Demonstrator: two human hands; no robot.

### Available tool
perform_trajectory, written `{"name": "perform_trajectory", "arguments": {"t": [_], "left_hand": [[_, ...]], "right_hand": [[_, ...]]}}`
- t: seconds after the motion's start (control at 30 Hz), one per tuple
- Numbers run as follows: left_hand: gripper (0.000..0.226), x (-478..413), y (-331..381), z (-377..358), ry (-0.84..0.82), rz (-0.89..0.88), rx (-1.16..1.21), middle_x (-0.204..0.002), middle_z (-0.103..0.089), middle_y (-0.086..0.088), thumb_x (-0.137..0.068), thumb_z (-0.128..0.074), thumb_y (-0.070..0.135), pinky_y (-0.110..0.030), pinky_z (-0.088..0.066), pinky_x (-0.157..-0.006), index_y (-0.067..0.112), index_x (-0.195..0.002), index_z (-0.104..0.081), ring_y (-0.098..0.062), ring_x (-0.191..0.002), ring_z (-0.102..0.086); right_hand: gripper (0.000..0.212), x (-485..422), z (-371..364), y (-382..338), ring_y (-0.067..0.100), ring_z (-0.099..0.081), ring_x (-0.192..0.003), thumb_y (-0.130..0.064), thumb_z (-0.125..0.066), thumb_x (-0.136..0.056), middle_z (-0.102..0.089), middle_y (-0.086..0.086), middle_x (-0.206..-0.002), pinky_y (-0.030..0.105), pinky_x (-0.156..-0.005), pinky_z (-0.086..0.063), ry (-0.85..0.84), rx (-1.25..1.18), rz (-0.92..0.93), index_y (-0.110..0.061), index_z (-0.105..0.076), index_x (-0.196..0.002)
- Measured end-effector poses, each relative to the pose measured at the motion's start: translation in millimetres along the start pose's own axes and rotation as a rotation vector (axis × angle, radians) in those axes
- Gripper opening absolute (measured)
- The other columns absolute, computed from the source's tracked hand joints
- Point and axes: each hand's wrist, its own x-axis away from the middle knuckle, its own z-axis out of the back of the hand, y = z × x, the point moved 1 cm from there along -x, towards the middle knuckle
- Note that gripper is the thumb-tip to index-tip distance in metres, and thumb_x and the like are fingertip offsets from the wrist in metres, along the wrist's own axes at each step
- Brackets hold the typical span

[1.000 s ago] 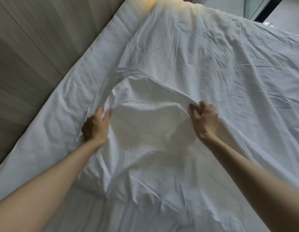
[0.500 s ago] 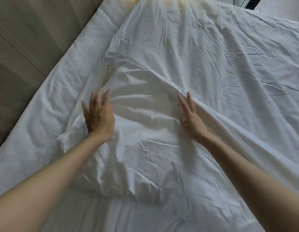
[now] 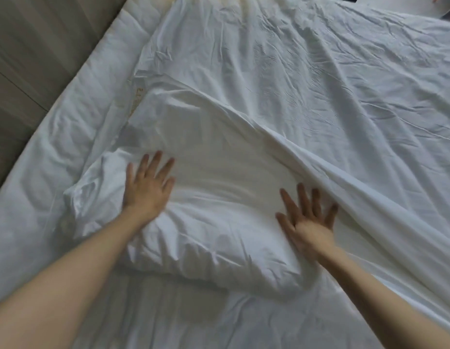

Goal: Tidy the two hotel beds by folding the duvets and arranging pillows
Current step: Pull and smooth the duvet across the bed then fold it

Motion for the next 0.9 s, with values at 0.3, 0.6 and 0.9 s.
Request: {"name": "perform_trajectory", "arguments": {"t": [0.3,0.6,0.9], "left_hand": [[0.054,61.2,54.1,59.0,-0.185,-0.032,0.126,-0.161,0.013,0.006,-0.103,-0.019,0.047,-0.049,0.009,-0.118,0.039,-0.153,0.0,-0.02,-0.148,0.013],[0.056,202.0,126.2,181.9,0.025,-0.131,0.256,-0.162,0.004,0.006,-0.103,-0.028,0.042,-0.046,0.005,-0.12,0.038,-0.152,-0.002,-0.019,-0.149,0.009],[0.056,368.5,172.1,247.2,0.1,-0.285,0.227,-0.162,0.001,0.005,-0.103,-0.032,0.036,-0.047,0.002,-0.118,0.035,-0.153,-0.008,-0.02,-0.149,0.006]], "right_hand": [[0.063,36.9,36.0,-10.6,0.029,0.006,-0.149,-0.046,-0.032,-0.102,0.008,0.0,-0.163,0.054,-0.118,-0.012,0.016,-0.077,0.118,-0.037,0.002,-0.154],[0.068,178.8,103.6,2.4,0.024,-0.008,-0.149,-0.036,-0.045,-0.1,-0.007,0.0,-0.162,0.046,-0.121,-0.015,0.313,-0.07,0.352,-0.034,-0.005,-0.154],[0.062,350.6,120.1,55.0,0.024,-0.022,-0.146,-0.034,-0.051,-0.098,-0.023,0.002,-0.16,0.044,-0.117,-0.025,0.435,-0.17,0.319,-0.031,-0.022,-0.153]]}}
